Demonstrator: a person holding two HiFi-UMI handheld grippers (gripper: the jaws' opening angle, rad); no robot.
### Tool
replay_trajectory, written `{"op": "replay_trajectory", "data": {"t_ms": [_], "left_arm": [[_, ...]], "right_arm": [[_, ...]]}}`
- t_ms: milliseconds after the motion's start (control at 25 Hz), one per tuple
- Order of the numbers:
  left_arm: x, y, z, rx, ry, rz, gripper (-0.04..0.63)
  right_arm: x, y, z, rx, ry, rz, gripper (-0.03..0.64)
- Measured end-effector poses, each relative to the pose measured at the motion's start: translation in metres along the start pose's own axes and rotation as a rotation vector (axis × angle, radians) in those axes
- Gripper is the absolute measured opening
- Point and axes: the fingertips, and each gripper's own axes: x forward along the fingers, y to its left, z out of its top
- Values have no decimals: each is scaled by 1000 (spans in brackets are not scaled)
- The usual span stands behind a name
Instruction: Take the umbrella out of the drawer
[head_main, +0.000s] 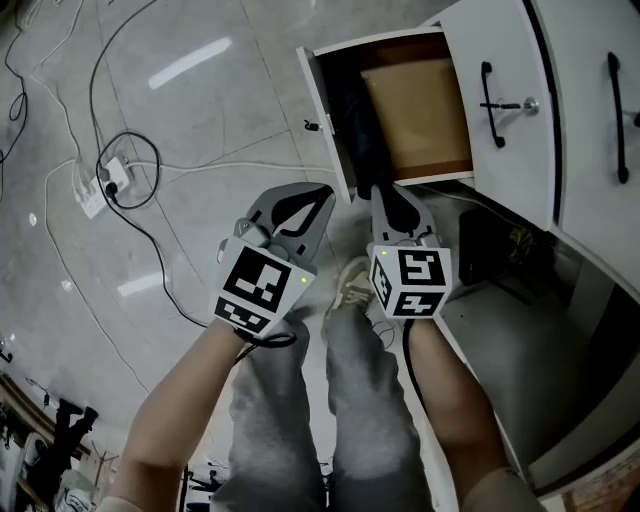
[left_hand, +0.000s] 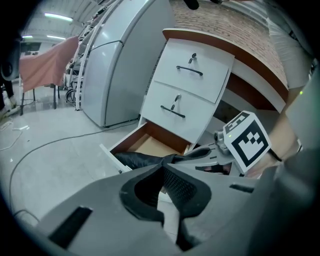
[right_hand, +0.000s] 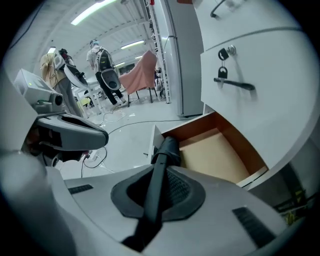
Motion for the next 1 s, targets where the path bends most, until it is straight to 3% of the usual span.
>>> {"op": "replay_trajectory", "data": {"t_ms": [680,1000], "left_arm": [[-115,-33,136,56,-86,43,8],[-226,-53,234,52,-193,41,8]], "right_arm": [[-153,49,160,25,-105,31,21],[-260,100,261,-6,-185,-28,21]]}}
